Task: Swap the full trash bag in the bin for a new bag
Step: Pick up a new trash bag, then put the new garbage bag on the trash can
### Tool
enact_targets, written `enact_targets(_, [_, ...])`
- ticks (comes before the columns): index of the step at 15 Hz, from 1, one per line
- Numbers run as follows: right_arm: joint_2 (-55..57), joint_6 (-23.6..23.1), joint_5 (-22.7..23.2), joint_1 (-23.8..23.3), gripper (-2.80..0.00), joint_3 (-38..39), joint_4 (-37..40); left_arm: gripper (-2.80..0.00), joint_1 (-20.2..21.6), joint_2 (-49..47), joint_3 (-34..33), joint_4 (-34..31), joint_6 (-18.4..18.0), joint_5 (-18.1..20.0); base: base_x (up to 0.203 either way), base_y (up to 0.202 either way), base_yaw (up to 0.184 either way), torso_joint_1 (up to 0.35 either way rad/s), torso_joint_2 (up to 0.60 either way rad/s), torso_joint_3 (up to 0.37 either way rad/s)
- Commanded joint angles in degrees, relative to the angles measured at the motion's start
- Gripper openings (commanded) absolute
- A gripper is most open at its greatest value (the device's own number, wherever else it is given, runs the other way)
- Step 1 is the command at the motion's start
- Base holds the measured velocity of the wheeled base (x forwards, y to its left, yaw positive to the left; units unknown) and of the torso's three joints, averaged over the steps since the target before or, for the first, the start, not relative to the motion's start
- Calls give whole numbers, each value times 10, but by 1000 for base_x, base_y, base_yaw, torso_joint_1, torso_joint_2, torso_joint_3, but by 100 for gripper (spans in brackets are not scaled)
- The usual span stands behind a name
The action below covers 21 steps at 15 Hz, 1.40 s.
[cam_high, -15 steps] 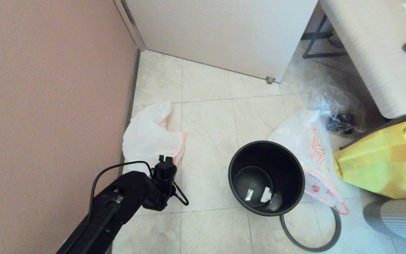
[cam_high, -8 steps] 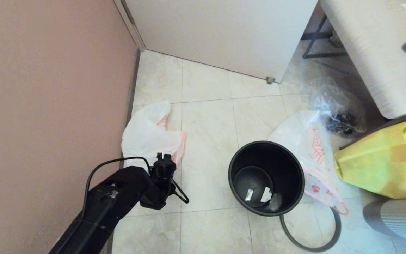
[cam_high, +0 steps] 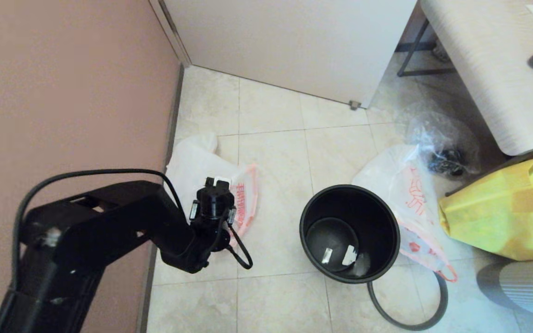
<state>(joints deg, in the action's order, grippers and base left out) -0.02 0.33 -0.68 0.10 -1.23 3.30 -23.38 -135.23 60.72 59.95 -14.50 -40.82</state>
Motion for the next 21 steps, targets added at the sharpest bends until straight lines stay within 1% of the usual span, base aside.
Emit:
enact_targets(1, [1,0,0,0,-280,0,0,-280,-19,117,-50,2,2,-2,0,0,0,0,0,0])
enact_targets(3, [0,0,0,0,-280,0,0,-280,-42,194,-96,-5,5,4,0,0,0,0,0,0])
enact_targets(5, [0,0,0,0,-280,0,0,-280,-68,251,-144,-33,9,10,0,0,0,0,0,0])
enact_targets(6, [1,0,0,0,-280,0,0,-280,-79,270,-156,-61,25,13,0,0,0,0,0,0])
enact_targets(8, [1,0,0,0,-280,0,0,-280,-100,311,-157,-142,81,34,0,0,0,0,0,0])
enact_targets(10, [1,0,0,0,-280,0,0,-280,-119,353,-137,-245,144,67,0,0,0,0,0,0])
enact_targets(13, [1,0,0,1,-280,0,0,-280,-145,421,-50,-431,240,107,0,0,0,0,0,0])
enact_targets(14, [1,0,0,1,-280,0,0,-280,-152,435,-27,-468,258,116,0,0,0,0,0,0])
enact_targets(15, [0,0,0,1,-280,0,0,-280,-163,450,-10,-494,269,121,0,0,0,0,0,0])
enact_targets(17, [0,0,0,0,-280,0,0,-280,-184,472,3,-522,280,122,0,0,0,0,0,0])
enact_targets(19, [0,0,0,0,-280,0,0,-280,-217,492,25,-566,298,122,0,0,0,0,0,0])
enact_targets(21, [0,0,0,0,-280,0,0,-280,-261,505,72,-634,330,122,0,0,0,0,0,0])
